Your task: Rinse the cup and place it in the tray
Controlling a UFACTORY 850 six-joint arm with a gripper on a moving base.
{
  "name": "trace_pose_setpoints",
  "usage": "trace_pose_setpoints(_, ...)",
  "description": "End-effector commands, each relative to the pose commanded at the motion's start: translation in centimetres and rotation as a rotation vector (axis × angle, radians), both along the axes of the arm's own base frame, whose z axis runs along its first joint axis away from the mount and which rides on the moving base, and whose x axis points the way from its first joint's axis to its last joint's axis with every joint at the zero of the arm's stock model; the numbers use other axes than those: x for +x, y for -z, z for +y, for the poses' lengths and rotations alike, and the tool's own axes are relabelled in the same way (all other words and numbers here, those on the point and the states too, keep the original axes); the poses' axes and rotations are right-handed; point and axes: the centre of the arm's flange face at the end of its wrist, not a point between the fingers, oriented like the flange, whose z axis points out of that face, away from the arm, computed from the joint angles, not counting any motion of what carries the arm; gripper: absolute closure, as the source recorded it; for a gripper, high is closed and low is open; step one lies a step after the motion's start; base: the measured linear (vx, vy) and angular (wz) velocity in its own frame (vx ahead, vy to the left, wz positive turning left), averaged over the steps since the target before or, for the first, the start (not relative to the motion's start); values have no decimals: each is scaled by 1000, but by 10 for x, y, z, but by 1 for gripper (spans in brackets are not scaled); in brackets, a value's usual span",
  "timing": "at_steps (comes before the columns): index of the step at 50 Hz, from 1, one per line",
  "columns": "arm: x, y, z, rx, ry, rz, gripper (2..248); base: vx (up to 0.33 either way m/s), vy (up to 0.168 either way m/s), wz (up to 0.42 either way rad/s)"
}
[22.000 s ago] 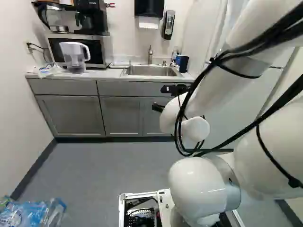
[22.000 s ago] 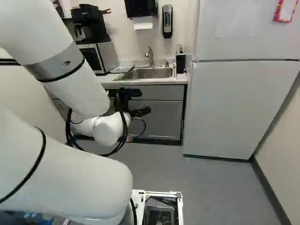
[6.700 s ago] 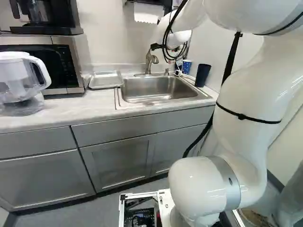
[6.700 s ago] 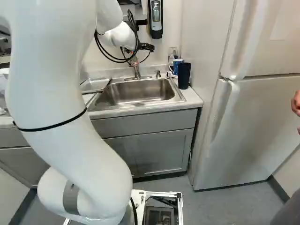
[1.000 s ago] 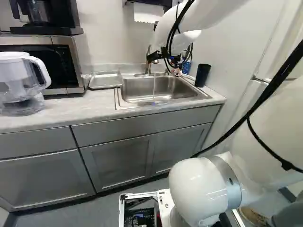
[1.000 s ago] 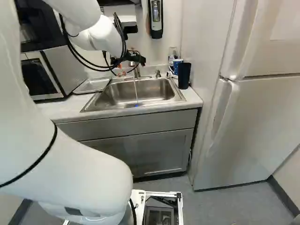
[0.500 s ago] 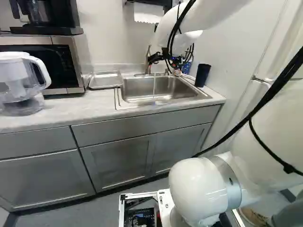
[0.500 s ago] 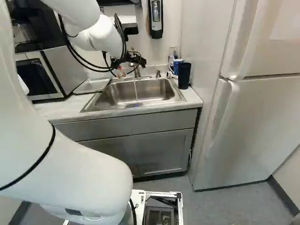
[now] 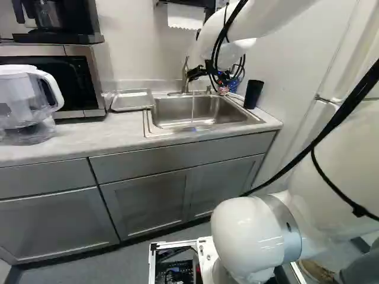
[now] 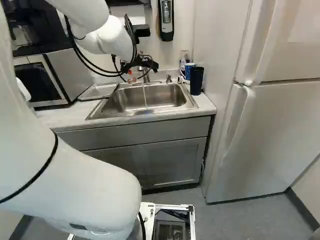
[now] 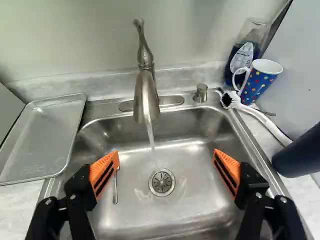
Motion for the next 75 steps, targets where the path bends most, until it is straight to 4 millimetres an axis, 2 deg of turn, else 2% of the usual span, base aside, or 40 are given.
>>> trace_pose_setpoints(50,-6,-1,-74,-1,169,-12,3,0,0,0)
trace_pose_setpoints(75,-4,20,-107,19,253,-13,3,0,0,0)
